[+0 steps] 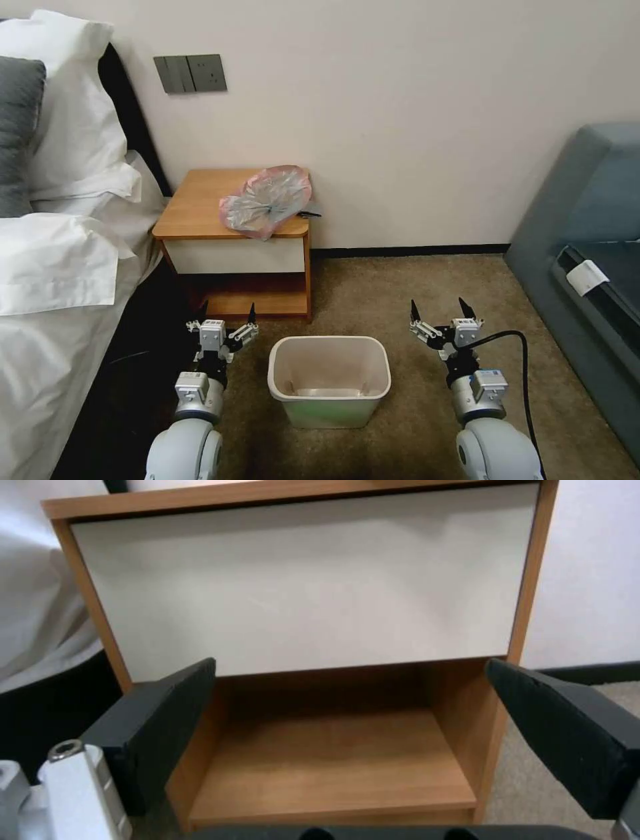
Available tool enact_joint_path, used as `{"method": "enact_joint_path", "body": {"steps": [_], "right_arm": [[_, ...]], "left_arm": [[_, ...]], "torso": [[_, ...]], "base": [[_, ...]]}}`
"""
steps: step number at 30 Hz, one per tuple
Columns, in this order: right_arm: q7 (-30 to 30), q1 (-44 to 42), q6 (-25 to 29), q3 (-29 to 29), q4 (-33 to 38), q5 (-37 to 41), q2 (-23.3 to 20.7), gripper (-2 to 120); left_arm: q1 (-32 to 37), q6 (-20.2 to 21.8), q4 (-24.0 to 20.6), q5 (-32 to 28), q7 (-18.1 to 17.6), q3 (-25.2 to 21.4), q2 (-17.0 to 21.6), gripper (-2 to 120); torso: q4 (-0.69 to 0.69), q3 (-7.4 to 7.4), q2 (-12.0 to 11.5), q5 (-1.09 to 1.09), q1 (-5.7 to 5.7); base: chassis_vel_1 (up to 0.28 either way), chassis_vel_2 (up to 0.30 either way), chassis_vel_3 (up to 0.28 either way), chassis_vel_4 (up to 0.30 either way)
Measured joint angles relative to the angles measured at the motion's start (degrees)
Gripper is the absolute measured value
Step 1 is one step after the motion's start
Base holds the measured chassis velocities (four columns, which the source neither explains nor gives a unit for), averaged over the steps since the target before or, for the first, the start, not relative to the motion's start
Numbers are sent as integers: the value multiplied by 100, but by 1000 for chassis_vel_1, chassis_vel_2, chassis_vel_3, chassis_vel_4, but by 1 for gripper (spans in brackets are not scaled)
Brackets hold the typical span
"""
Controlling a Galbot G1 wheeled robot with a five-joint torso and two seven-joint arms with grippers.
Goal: Pick up the garbage bag from the table and place it over the trash can.
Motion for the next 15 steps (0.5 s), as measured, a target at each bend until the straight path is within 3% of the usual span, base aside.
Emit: {"method": "enact_joint_path", "body": {"steps": [6,8,9,13,15], "right_arm": [[-16,-199,189,17,262,65,-8,100],[-68,-593,548,67,737,179,-28,100],[-191,-645,581,107,785,167,-53,100],[-317,-662,593,140,829,147,-89,100],[-318,-636,585,99,815,162,-68,100]], "left_arm": [[-5,-4,0,-45,0,-25,25,99],[-60,-96,-19,-391,-63,-205,189,97],[-94,-162,-48,-602,-108,-326,291,97],[-174,-314,-106,-1104,-215,-594,525,97],[-248,-446,-164,-1507,-307,-829,724,97]], "torso": [[3,0,0,5,0],[-2,-1,0,-8,0],[-2,0,0,2,0],[0,0,0,-4,0],[1,-1,0,4,0]], "base": [[0,0,0,0],[0,0,0,0],[0,0,0,0],[0,0,0,0],[0,0,0,0]]}}
